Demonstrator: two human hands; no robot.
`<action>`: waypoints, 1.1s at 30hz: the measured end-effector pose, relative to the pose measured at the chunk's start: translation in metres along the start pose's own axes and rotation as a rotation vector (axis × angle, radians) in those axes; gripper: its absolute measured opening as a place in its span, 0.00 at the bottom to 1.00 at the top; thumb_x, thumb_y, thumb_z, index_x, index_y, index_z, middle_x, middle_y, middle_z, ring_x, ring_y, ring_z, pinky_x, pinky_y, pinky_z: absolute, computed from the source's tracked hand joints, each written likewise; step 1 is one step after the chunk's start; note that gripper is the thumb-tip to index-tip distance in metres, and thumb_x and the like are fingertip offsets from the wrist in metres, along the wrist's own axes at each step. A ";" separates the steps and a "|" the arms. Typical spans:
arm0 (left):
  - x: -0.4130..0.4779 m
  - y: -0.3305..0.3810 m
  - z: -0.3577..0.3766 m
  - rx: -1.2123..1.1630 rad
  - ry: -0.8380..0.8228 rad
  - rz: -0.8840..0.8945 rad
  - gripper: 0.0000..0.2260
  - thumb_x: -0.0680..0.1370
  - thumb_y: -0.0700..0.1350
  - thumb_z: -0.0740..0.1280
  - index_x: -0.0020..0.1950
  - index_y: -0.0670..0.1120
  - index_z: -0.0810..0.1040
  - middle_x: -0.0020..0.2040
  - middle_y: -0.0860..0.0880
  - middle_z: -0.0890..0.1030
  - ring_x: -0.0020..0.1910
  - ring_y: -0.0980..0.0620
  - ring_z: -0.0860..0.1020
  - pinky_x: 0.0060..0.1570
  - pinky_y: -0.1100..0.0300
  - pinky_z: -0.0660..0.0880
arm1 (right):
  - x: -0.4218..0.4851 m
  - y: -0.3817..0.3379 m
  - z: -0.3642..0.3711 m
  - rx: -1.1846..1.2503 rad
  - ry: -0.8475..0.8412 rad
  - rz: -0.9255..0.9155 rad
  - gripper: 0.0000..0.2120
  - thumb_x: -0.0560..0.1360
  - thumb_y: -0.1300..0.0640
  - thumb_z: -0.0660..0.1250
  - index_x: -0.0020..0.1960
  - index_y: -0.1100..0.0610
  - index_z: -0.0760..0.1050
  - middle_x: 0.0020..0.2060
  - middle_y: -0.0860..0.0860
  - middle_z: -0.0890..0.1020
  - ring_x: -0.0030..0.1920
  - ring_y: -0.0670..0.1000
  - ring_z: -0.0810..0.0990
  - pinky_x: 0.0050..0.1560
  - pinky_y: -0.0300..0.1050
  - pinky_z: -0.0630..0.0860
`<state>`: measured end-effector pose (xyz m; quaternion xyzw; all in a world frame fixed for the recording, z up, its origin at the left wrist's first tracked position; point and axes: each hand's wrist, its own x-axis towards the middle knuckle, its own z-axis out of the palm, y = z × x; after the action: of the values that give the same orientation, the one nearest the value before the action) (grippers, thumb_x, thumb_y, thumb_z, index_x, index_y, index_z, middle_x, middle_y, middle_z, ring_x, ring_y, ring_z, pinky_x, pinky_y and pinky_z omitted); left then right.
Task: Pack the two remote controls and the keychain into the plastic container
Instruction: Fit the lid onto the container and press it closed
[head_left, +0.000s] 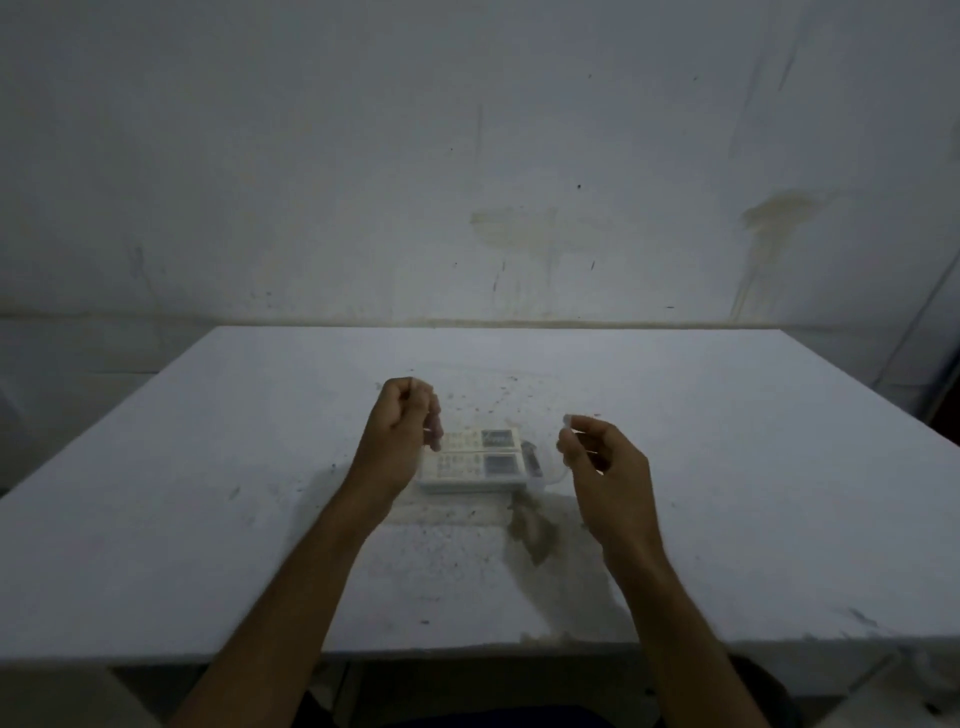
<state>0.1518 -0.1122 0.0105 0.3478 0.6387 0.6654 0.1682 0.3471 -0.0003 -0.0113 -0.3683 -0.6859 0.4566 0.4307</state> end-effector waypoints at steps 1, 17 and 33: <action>-0.001 -0.001 -0.006 0.026 -0.024 -0.023 0.09 0.86 0.42 0.57 0.54 0.41 0.76 0.43 0.45 0.80 0.37 0.51 0.78 0.37 0.59 0.77 | 0.002 0.000 0.000 -0.030 0.002 -0.010 0.13 0.80 0.51 0.67 0.63 0.48 0.78 0.56 0.47 0.83 0.54 0.46 0.82 0.56 0.44 0.81; 0.032 -0.028 -0.028 0.586 -0.076 -0.195 0.12 0.78 0.53 0.72 0.55 0.46 0.83 0.45 0.46 0.87 0.35 0.50 0.84 0.36 0.60 0.79 | 0.045 0.018 0.004 -0.399 -0.124 -0.118 0.16 0.78 0.53 0.69 0.64 0.54 0.79 0.54 0.51 0.84 0.42 0.40 0.78 0.43 0.28 0.70; 0.034 -0.038 -0.010 0.802 -0.212 0.325 0.17 0.80 0.47 0.69 0.70 0.50 0.77 0.73 0.48 0.73 0.73 0.47 0.68 0.74 0.49 0.65 | 0.044 0.021 0.005 -0.441 -0.159 -0.026 0.19 0.79 0.51 0.67 0.69 0.55 0.77 0.58 0.54 0.84 0.47 0.47 0.79 0.54 0.42 0.76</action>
<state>0.1130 -0.0922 -0.0173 0.5477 0.7627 0.3432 -0.0221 0.3286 0.0444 -0.0210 -0.4077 -0.8054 0.3176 0.2903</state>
